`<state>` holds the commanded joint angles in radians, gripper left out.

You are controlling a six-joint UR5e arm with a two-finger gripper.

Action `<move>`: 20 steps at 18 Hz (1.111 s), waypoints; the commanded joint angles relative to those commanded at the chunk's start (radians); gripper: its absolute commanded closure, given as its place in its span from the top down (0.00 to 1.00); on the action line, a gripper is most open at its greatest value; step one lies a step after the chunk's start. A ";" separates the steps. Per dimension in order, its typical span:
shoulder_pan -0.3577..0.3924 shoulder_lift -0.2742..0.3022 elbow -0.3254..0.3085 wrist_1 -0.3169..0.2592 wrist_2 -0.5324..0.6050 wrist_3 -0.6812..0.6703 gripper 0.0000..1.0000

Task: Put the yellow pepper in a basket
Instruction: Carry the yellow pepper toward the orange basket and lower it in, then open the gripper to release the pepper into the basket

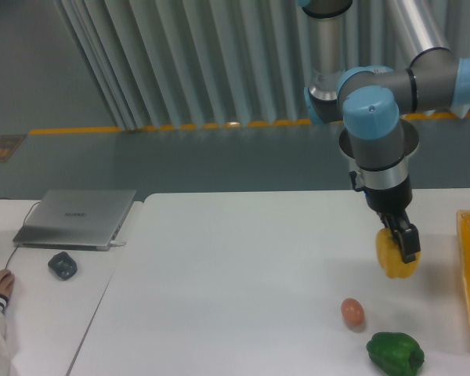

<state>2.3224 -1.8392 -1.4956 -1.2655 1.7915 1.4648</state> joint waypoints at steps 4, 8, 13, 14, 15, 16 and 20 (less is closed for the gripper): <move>0.020 -0.002 -0.002 0.002 0.063 0.019 0.50; 0.035 -0.005 0.001 0.003 0.164 0.081 0.50; 0.080 -0.008 -0.002 0.027 0.207 0.189 0.50; 0.084 -0.011 -0.006 0.056 0.232 0.218 0.50; 0.084 -0.017 -0.017 0.083 0.264 0.244 0.50; 0.087 -0.020 -0.021 0.090 0.276 0.247 0.50; 0.112 -0.040 -0.015 0.121 0.302 0.258 0.50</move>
<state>2.4344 -1.8791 -1.5110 -1.1445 2.0938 1.7226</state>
